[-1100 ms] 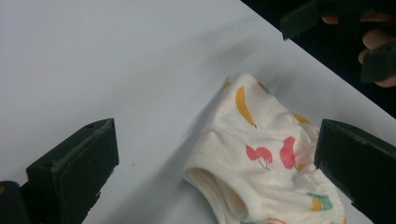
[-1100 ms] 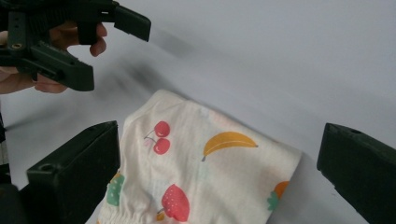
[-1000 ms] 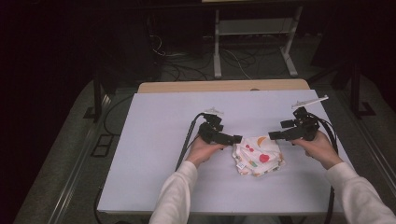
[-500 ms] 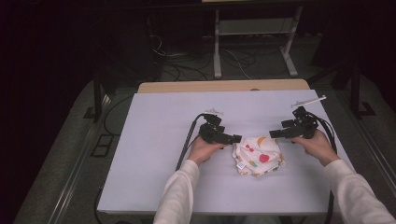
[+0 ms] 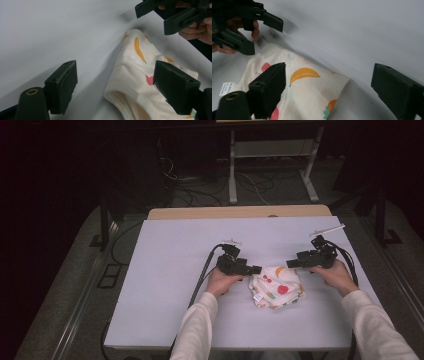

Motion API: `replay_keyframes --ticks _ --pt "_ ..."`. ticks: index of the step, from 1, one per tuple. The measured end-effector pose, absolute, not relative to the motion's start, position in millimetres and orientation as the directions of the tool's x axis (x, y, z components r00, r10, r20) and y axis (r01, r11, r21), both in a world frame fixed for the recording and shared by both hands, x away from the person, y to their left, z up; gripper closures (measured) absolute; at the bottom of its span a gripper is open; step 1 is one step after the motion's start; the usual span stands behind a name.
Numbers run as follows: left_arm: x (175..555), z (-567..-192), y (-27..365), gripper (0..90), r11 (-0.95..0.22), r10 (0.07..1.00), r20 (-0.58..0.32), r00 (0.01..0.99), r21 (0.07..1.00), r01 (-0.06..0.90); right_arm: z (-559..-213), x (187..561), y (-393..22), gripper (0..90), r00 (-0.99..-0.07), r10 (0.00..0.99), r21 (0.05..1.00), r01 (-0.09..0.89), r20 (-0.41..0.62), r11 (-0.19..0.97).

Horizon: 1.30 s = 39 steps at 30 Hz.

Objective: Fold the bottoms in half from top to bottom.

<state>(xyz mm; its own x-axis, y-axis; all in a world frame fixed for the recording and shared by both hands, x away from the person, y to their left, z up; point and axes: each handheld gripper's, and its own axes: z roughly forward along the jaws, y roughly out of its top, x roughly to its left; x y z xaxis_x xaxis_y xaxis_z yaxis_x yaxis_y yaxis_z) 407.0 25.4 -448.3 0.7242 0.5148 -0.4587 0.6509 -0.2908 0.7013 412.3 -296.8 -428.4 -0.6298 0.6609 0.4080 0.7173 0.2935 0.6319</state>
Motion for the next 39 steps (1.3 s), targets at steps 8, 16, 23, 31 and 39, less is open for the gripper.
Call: replay_keyframes --ticks 8,16,23,31,39 --pt "409 -455 24 34.1 -0.287 0.483 -0.501 0.718 0.685 0.670 -438 417 -297 31.8 -0.651 0.634 0.642 0.705 0.418 0.301" --pt "411 -459 24 52.5 -0.287 0.487 -0.517 0.705 0.667 0.688 -449 421 -295 42.6 -0.640 0.642 0.615 0.723 0.422 0.316" --pt "411 -461 23 77.2 -0.287 0.452 -0.540 0.710 0.666 0.689 -454 424 -295 72.8 -0.610 0.650 0.591 0.752 0.454 0.293" --pt "410 -452 28 81.7 -0.278 0.462 -0.506 0.729 0.697 0.660 -444 421 -297 86.5 -0.600 0.660 0.610 0.748 0.451 0.262" --pt "411 -445 36 81.7 -0.296 0.483 -0.483 0.730 0.695 0.655 -440 420 -291 86.6 -0.577 0.679 0.603 0.760 0.455 0.241"
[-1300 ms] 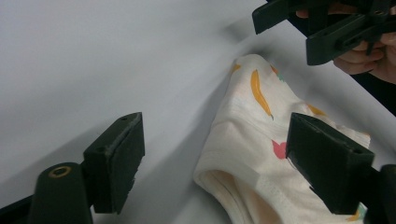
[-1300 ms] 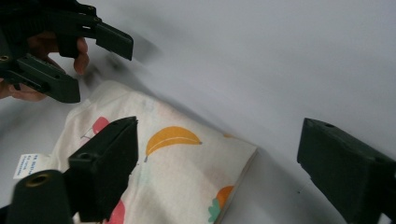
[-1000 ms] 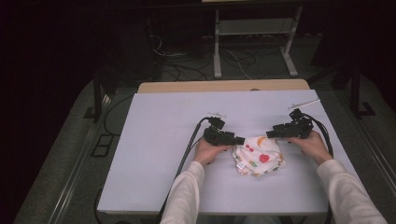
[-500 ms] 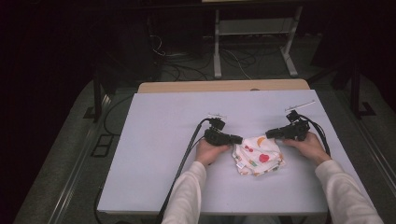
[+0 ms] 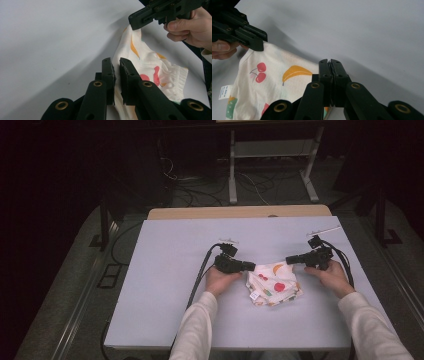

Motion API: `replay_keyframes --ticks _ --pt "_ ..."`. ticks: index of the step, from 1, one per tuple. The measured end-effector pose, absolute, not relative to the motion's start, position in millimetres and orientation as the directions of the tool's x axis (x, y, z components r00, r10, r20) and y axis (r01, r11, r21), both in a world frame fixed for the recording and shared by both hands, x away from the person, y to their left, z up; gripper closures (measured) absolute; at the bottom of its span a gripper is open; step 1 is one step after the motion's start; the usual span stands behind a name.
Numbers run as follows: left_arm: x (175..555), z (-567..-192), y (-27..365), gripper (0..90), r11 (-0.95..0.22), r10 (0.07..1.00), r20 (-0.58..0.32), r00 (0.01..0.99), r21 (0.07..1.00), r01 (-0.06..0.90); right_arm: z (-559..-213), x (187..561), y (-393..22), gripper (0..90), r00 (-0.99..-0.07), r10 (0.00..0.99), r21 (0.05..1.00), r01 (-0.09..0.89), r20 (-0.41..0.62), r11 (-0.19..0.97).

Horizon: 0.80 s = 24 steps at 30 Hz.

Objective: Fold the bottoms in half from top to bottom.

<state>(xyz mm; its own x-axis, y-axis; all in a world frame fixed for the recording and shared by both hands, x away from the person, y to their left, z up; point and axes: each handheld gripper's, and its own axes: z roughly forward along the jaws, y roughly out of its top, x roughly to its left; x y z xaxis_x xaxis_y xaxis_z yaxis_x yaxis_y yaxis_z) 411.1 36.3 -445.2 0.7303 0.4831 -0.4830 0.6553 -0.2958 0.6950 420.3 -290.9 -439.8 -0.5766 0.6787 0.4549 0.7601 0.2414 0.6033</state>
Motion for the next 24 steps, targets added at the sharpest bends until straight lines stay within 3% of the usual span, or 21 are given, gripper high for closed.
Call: replay_keyframes --ticks 24 --pt "427 -428 72 81.6 -0.336 0.563 -0.396 0.726 0.693 0.638 -440 424 -248 86.8 -0.547 0.695 0.603 0.772 0.468 0.201"
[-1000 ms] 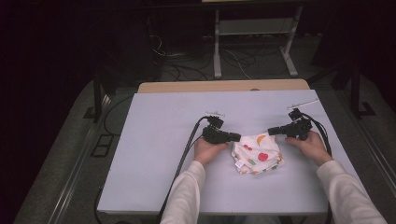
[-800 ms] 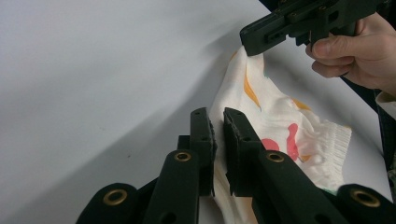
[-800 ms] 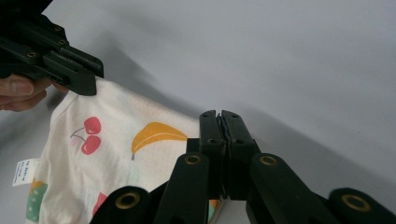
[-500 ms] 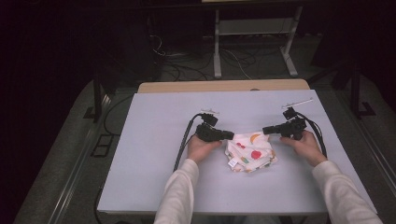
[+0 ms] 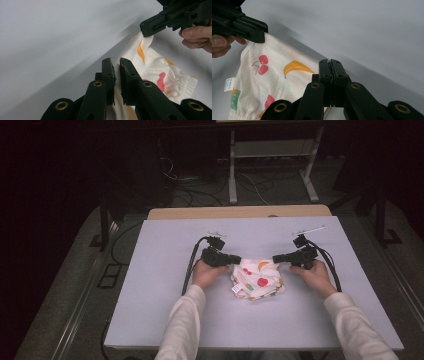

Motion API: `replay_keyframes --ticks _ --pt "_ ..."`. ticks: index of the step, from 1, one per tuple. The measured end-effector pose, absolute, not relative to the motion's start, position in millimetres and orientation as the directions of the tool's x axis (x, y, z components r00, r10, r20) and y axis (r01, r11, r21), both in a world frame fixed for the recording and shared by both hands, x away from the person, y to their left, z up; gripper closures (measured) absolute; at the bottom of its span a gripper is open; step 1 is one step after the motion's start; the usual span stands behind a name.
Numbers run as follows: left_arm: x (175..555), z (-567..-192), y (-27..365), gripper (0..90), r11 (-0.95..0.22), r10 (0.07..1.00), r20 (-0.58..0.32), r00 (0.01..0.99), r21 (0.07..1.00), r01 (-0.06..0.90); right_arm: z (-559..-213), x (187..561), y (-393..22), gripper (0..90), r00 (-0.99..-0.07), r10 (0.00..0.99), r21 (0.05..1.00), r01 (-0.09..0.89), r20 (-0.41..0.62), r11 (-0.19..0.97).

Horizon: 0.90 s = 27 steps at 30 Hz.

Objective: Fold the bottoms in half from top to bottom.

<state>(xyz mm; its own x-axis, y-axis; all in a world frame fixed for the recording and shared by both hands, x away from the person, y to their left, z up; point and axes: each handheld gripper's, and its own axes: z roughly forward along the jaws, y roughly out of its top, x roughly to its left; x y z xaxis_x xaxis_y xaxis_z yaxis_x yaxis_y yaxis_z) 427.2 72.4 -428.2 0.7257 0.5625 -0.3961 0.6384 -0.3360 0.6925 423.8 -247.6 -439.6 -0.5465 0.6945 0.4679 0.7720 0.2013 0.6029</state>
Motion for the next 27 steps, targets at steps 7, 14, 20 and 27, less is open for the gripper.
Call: replay_keyframes --ticks 7,14,20,27 --pt "434 -427 85 81.5 -0.309 0.587 -0.399 0.705 0.694 0.650 -434 425 -233 86.8 -0.551 0.700 0.608 0.766 0.455 0.208" --pt "442 -428 94 81.4 -0.291 0.589 -0.410 0.697 0.697 0.656 -433 430 -224 86.8 -0.534 0.713 0.612 0.769 0.454 0.186" --pt "450 -435 99 81.4 -0.276 0.596 -0.420 0.685 0.693 0.666 -435 434 -217 86.8 -0.517 0.726 0.614 0.771 0.453 0.166" --pt "459 -435 105 81.4 -0.257 0.604 -0.421 0.677 0.701 0.665 -436 438 -213 86.8 -0.515 0.723 0.630 0.763 0.460 0.142"
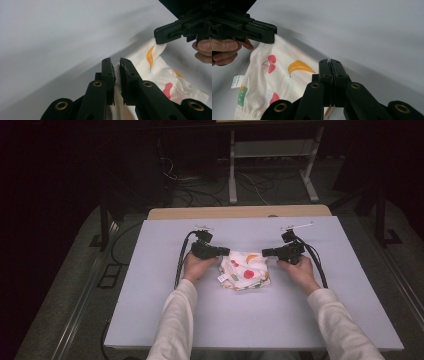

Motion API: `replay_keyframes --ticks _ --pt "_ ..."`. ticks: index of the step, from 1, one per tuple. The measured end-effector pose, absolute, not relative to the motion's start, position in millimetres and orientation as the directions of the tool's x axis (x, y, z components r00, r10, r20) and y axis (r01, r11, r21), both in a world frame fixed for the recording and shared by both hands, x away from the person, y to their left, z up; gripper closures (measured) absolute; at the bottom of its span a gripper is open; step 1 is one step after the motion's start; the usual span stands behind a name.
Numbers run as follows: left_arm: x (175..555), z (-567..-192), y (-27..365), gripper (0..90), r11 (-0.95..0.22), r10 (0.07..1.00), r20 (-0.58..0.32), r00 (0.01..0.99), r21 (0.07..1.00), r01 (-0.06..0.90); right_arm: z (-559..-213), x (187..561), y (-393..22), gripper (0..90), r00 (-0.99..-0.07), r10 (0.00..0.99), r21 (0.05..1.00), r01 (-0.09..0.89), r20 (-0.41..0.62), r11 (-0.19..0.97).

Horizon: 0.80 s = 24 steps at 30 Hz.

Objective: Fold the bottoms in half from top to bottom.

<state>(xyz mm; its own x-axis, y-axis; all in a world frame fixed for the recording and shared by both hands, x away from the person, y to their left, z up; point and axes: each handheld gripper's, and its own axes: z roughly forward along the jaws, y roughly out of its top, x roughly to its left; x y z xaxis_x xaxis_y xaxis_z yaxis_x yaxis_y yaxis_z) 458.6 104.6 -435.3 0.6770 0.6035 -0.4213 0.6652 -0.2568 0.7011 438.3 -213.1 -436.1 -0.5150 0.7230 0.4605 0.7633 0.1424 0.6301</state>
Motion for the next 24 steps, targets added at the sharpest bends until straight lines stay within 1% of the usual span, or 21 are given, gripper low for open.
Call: replay_keyframes --ticks 6,14,18,24 --pt "465 -438 107 81.3 -0.245 0.614 -0.418 0.669 0.705 0.665 -438 443 -210 86.8 -0.511 0.729 0.646 0.753 0.455 0.125" --pt "467 -442 105 81.2 -0.241 0.626 -0.405 0.667 0.713 0.659 -448 448 -210 86.7 -0.479 0.734 0.644 0.762 0.481 0.075" --pt "469 -442 105 81.2 -0.217 0.633 -0.406 0.659 0.724 0.654 -447 450 -210 86.8 -0.472 0.746 0.664 0.746 0.470 0.054" --pt "470 -444 106 81.2 -0.189 0.645 -0.414 0.642 0.727 0.660 -448 455 -207 86.7 -0.460 0.753 0.665 0.745 0.470 0.041"
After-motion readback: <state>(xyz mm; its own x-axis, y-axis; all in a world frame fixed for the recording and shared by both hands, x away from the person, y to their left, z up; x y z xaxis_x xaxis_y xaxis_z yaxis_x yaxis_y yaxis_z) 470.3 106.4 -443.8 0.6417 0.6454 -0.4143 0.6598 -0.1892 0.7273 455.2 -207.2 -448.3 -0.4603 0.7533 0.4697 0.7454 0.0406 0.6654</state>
